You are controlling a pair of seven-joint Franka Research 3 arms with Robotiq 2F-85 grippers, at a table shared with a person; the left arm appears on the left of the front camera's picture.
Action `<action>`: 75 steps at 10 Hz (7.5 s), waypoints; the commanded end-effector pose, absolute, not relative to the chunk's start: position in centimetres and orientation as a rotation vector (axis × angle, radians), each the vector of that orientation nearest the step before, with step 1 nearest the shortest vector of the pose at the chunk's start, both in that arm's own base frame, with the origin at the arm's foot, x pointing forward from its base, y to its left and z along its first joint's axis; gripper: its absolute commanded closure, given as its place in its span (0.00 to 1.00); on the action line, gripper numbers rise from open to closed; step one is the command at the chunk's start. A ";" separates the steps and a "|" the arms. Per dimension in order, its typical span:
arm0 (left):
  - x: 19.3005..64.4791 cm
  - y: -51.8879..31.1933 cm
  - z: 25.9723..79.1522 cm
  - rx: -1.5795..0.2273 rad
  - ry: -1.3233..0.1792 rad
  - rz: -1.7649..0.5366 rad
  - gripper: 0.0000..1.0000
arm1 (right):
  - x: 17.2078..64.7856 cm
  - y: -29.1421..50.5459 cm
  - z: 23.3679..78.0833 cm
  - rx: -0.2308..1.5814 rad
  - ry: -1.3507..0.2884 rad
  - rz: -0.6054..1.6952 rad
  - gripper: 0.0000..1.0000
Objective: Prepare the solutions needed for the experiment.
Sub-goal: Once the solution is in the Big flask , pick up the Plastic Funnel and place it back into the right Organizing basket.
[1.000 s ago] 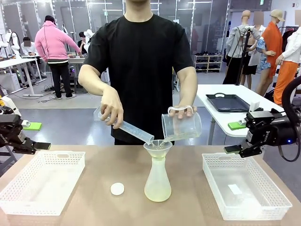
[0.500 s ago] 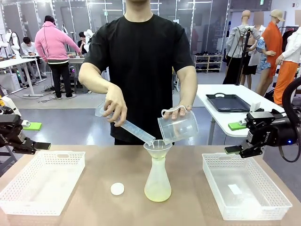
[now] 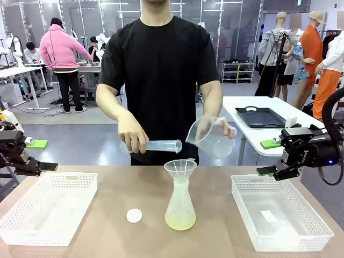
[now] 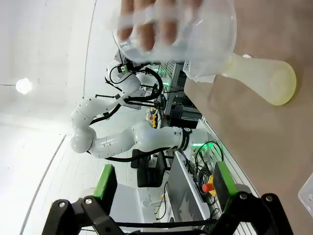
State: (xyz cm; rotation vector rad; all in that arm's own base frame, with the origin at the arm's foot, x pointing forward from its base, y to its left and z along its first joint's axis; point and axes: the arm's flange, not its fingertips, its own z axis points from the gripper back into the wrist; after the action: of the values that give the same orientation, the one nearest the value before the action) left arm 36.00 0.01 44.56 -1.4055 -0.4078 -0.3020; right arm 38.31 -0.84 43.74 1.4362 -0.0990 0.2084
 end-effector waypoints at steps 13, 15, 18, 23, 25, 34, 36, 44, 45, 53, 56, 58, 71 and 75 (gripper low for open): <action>36.2 -0.2 44.7 -1.428 -0.423 -0.308 0.00 | 38.5 -0.2 45.2 1.246 -0.087 0.131 0.00; 36.2 -0.2 44.7 -1.428 -0.423 -0.308 0.00 | 40.4 1.1 48.5 1.045 -0.112 0.118 0.00; 36.2 -0.2 44.7 -1.428 -0.423 -0.308 0.00 | 43.0 5.1 52.9 0.702 -0.085 0.070 0.00; 36.2 -0.2 44.7 -1.428 -0.423 -0.308 0.00 | 43.8 11.0 55.3 0.366 -0.164 0.012 0.00; 36.2 -0.2 44.7 -1.428 -0.423 -0.308 0.00 | 43.7 10.1 55.1 0.424 -0.173 0.070 0.00; 36.2 -0.2 44.7 -1.428 -0.423 -0.308 0.00 | 44.8 16.2 54.3 0.418 -0.096 0.006 0.00; 36.2 -0.2 44.7 -1.428 -0.423 -0.308 0.00 | 45.8 19.0 53.5 0.384 -0.049 0.031 0.00; 36.2 -0.2 44.7 -1.428 -0.423 -0.308 0.00 | 47.4 23.7 50.4 0.371 0.054 0.028 0.00; 36.2 -0.2 44.7 -1.428 -0.423 -0.308 0.00 | 47.6 23.9 50.2 0.368 0.062 0.032 0.00; 36.2 -0.2 44.7 -1.428 -0.423 -0.308 0.00 | 47.7 25.2 47.2 0.351 0.097 -0.017 0.00; 36.2 -0.2 44.7 -1.428 -0.423 -0.308 0.00 | 47.7 24.9 46.9 0.339 0.068 -0.086 0.32; 36.2 -0.2 44.7 -1.428 -0.423 -0.308 0.00 | 47.6 24.8 46.8 0.339 0.067 -0.095 0.51; 36.2 -0.2 44.7 -1.428 -0.423 -0.308 0.00 | 46.0 25.0 47.6 0.396 0.032 -0.094 1.00; 36.2 -0.2 44.7 -1.428 -0.423 -0.308 0.00 | 44.7 24.7 50.1 0.414 -0.063 -0.072 1.00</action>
State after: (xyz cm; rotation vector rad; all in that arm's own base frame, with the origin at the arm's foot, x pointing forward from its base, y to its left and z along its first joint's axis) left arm 35.99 0.02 44.57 -1.4059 -0.4074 -0.3022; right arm 45.76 24.68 50.11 0.3932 -0.0150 -0.0689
